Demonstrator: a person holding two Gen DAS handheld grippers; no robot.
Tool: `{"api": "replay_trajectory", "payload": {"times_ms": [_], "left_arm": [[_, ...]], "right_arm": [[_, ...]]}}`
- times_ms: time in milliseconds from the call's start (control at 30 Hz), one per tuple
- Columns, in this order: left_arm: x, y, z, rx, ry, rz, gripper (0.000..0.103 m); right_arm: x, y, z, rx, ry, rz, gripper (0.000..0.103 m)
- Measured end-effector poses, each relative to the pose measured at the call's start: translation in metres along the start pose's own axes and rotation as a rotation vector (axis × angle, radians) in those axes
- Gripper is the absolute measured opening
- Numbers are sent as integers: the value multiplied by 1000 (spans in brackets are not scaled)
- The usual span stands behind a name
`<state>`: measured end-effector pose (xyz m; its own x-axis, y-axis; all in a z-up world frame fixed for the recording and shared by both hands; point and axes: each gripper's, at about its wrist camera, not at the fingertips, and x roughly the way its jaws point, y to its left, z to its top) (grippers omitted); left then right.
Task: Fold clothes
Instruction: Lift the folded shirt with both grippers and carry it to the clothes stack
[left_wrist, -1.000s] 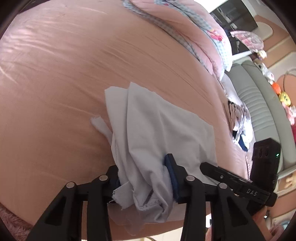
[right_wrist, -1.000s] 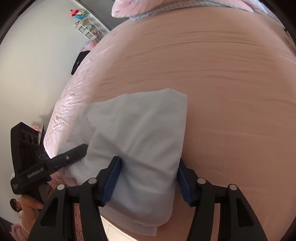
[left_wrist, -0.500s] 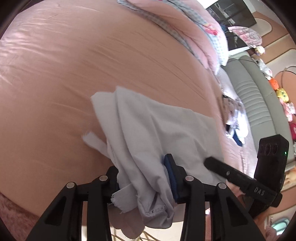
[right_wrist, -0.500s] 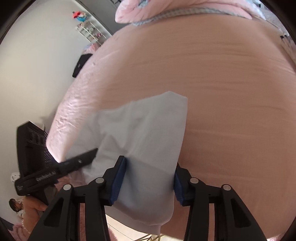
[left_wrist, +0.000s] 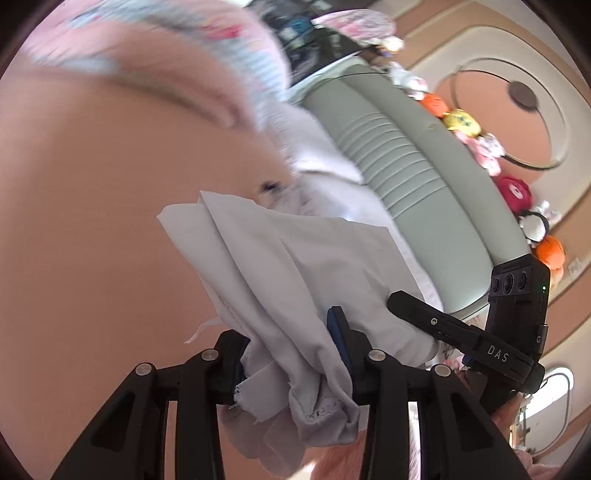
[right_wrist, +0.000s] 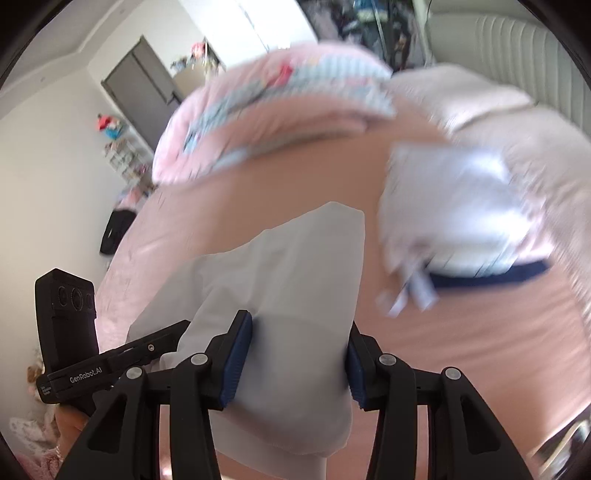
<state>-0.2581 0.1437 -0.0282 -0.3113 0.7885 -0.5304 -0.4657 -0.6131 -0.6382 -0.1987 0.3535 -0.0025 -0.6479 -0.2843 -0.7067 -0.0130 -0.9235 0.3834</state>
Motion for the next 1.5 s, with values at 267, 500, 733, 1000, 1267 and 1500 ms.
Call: {"api": "replay_trajectory", "payload": {"times_ms": [267,500,733,1000,1267,1500], "left_arm": [[117,-80,94,122,-37,-36,35],[203,-68,104,146,48,24,35],[201,-25,89,38,81,2,46],[177,-78,102,281,-67,-16,45],[229,-42,93,312,34,128,44],[211,-33,93,273,37,145,73]], "right_arm": [[-45,-111,119,23,-157,-79,46],[12,-196,138,67,-122,-105,46],[70,-268,103,239,18,11,55],[1,-234,141,180,-224,-26,57],[92,-212,108,-61,-58,-292,63],[43,-217,97,28,-140,-278,79]]}}
